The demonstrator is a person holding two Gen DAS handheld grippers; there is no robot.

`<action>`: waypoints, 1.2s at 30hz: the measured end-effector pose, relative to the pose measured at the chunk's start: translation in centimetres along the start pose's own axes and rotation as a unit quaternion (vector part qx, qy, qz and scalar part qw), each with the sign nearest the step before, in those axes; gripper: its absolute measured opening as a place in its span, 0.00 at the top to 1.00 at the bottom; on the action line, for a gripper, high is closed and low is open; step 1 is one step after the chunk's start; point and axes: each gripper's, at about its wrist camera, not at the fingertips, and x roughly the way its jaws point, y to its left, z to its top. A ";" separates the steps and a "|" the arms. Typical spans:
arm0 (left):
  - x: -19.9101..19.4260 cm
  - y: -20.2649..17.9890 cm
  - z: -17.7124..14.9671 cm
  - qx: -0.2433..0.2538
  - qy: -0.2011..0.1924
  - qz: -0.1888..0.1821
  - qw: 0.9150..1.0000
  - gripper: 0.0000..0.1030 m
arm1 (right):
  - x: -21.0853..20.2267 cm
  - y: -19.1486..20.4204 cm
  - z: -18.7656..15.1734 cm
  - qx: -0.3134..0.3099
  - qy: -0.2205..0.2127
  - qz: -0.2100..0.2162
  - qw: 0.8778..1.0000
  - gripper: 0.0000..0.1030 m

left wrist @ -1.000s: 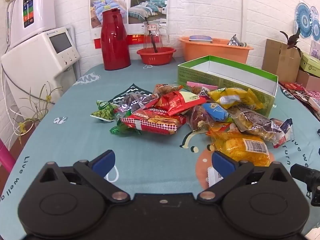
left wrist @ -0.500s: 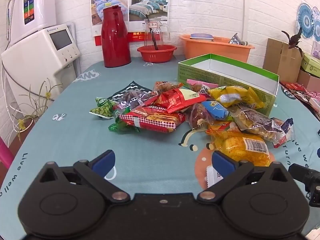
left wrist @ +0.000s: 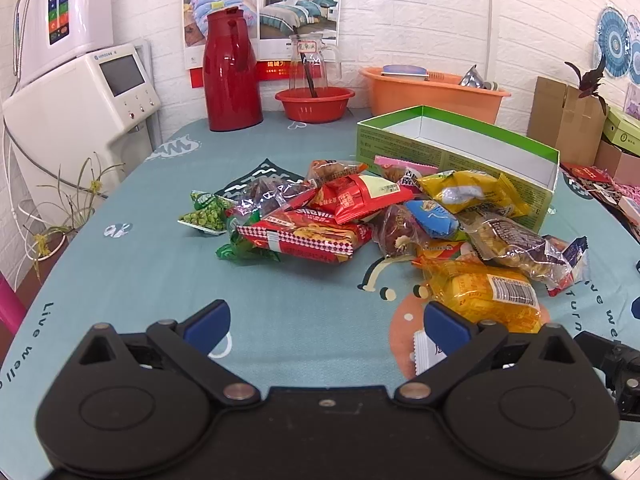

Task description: Organize snacks

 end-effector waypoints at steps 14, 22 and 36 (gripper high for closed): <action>0.4 -0.2 0.1 -0.002 0.005 -0.006 1.000 0.00 | 0.6 0.0 0.2 0.000 0.002 0.001 1.000 0.00; 1.0 0.0 0.4 -0.003 0.009 -0.011 1.000 0.00 | 1.0 0.1 0.2 -0.001 0.005 0.003 1.000 0.00; 2.0 0.2 0.9 -0.003 0.016 -0.021 1.000 0.00 | 2.2 -0.1 0.6 0.002 0.007 0.013 1.000 0.00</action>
